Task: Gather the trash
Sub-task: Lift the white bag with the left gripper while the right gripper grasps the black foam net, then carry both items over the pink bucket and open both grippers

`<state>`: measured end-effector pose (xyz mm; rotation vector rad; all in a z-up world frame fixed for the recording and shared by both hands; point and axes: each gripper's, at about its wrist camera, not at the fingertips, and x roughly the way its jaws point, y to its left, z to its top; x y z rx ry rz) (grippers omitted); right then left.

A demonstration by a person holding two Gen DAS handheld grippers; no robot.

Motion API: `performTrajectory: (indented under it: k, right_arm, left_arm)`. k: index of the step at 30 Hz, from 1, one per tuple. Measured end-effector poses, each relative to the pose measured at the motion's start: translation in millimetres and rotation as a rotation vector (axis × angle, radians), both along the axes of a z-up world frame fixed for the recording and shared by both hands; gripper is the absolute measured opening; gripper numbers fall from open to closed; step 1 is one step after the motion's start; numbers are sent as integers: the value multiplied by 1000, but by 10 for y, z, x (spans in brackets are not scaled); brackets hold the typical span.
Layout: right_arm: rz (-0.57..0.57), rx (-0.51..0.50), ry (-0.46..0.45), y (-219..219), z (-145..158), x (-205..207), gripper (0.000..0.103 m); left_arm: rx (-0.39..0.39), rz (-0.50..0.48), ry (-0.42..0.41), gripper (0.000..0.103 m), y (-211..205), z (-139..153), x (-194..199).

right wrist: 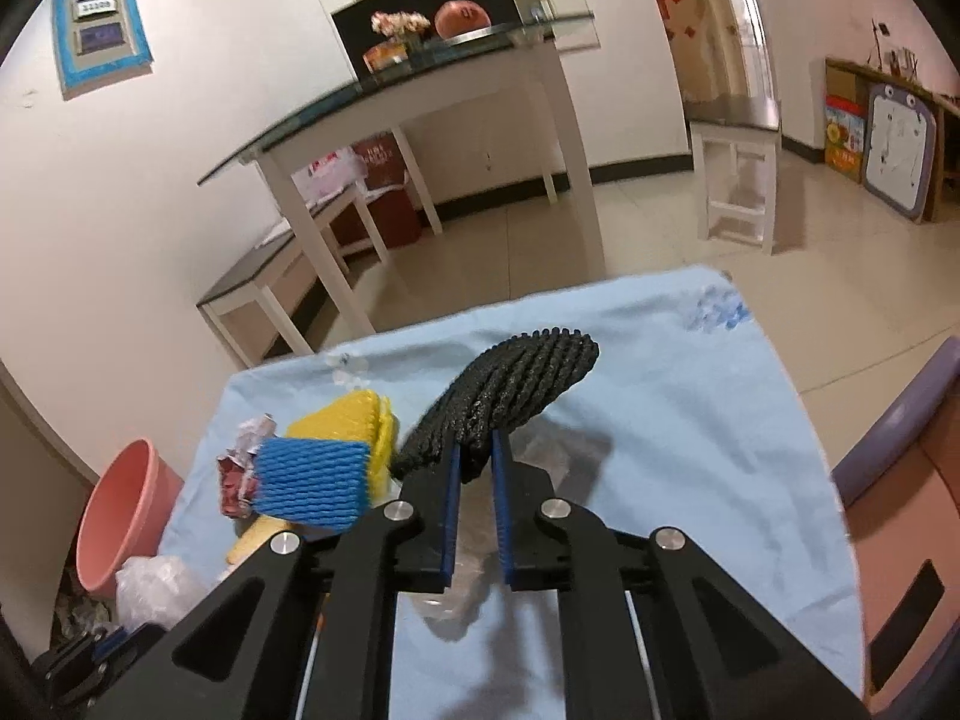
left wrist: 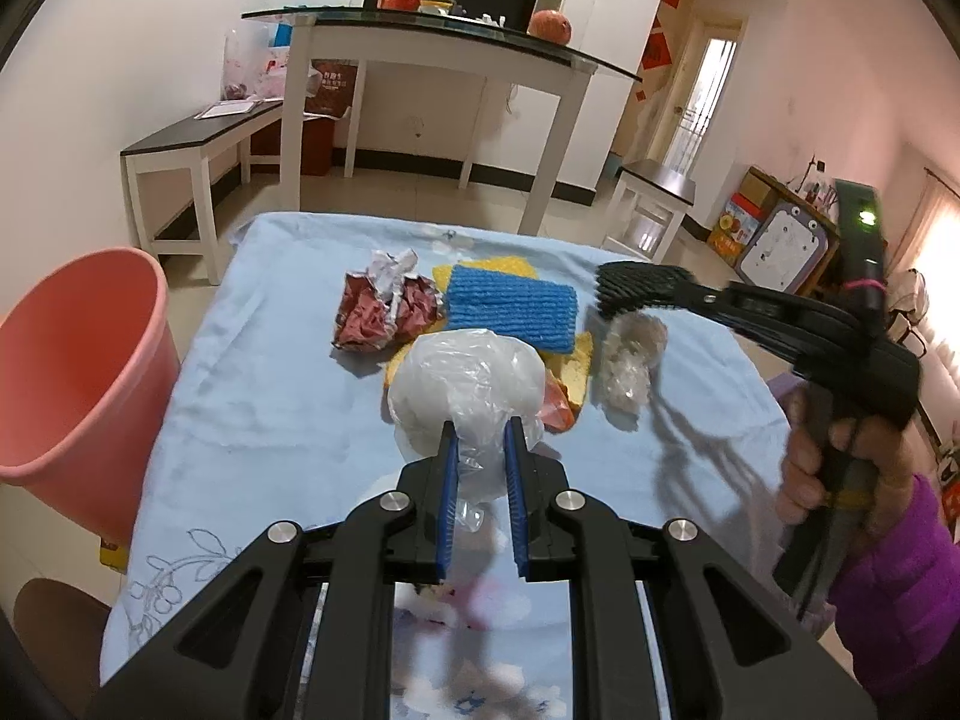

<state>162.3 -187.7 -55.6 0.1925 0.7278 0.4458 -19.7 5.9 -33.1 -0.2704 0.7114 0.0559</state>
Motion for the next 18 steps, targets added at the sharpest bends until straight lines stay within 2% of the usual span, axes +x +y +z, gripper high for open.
performTrajectory:
  k: [9,18]
  right_arm:
    - [67,6,-113,172,468,-403,9]
    - [228,-21,-152,880,654,-745,10]
  left_arm:
    - [5,74,-56,15,299,147,-132]
    - [14,206,-91,15,779,248,-386]
